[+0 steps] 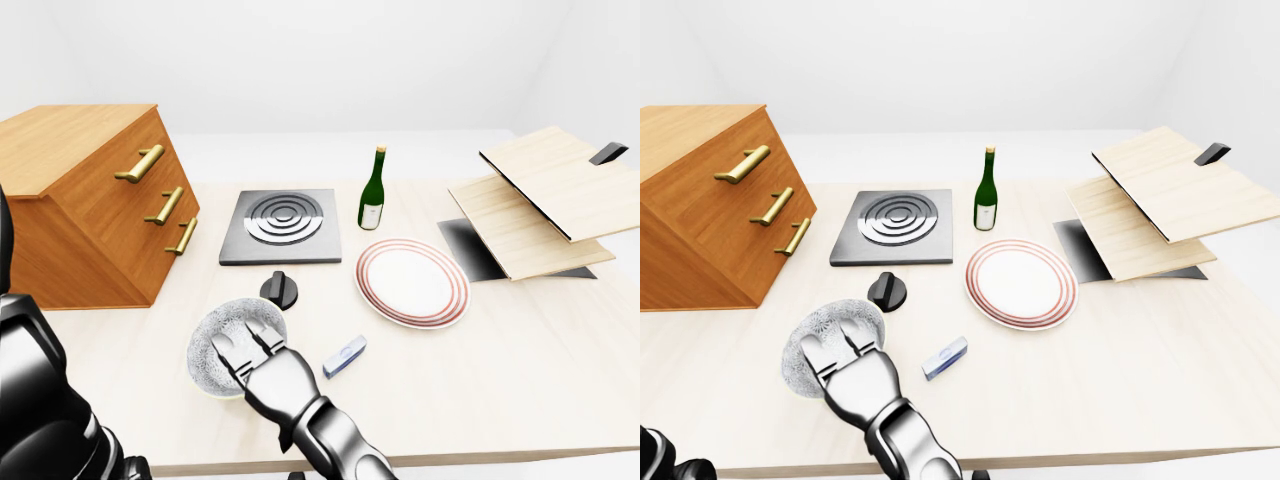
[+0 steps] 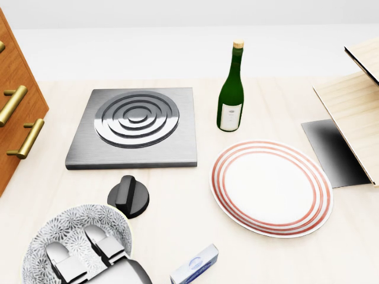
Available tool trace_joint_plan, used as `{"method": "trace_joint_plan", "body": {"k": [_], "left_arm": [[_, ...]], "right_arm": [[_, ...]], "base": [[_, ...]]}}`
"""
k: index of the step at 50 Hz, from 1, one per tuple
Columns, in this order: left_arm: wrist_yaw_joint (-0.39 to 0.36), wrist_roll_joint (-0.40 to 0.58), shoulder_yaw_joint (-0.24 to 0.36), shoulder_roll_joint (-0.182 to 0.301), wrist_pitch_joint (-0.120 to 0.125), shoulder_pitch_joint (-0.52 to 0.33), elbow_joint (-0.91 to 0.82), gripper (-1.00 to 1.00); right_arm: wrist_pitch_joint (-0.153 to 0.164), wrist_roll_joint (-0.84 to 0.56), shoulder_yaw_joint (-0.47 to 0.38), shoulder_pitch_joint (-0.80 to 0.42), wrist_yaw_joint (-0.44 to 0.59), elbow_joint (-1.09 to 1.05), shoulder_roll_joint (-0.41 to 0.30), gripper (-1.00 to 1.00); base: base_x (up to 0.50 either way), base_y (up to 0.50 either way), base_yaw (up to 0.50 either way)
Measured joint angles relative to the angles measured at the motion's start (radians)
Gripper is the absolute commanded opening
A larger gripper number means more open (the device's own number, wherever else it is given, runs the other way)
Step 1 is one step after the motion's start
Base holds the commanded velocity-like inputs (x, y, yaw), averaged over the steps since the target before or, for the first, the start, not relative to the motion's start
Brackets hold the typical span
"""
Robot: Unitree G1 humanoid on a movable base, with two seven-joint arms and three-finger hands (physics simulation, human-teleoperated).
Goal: Pick up the akita bowl and put it on the plate.
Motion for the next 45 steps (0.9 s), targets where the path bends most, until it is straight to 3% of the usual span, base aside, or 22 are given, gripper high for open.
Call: {"method": "trace_joint_plan", "body": {"k": [17, 45], "left_arm": [[0.0, 0.005, 0.0, 0.002, 0.0, 0.0, 0.007, 1.0], [0.0, 0.011, 0.001, -0.008, 0.0, 0.007, 0.002, 1.0]], "right_arm": [[-0.01, 0.052, -0.01, 0.0, -0.025, 0.102, 0.015, 1.0], [-0.067, 0.099, -0.078, -0.034, -0.061, 0.199, 0.051, 1.0]], "base": [[0.0, 0.0, 0.0], [0.0, 0.0, 0.0]]}}
